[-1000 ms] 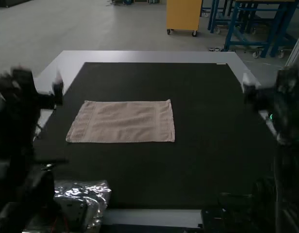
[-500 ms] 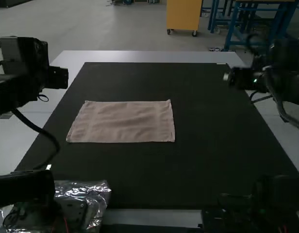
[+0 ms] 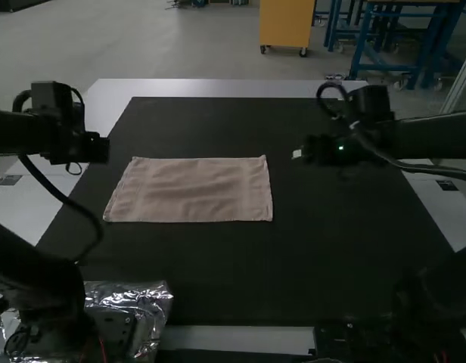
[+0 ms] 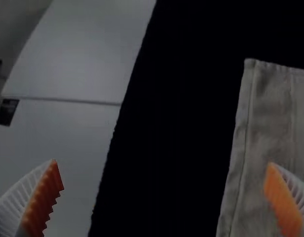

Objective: Fold the towel.

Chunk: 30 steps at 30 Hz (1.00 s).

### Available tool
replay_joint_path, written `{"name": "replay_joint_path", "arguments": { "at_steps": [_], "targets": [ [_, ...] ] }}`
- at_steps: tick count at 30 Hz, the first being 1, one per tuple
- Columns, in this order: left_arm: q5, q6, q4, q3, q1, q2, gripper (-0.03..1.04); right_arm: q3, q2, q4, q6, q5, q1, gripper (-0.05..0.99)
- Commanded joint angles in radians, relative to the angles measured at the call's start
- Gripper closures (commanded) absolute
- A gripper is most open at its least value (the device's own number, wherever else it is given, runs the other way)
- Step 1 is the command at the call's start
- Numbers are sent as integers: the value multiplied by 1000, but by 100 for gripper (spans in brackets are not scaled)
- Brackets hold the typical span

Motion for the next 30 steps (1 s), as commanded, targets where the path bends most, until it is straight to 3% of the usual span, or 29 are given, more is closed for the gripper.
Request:
{"name": "replay_joint_path", "arguments": {
  "at_steps": [1, 11, 22, 30],
  "targets": [
    [59, -5, 13, 35, 2, 58, 5, 1, 37, 39, 19, 6, 21, 3],
    [98, 37, 86, 78, 2, 246, 5, 49, 241, 154, 11, 9, 50, 3],
    [131, 26, 119, 193, 1, 446, 5, 155, 432, 265, 11, 14, 110, 3],
    [139, 21, 145, 262, -27, 532, 5, 253, 556, 286, 7, 25, 115, 3]
  ]
}}
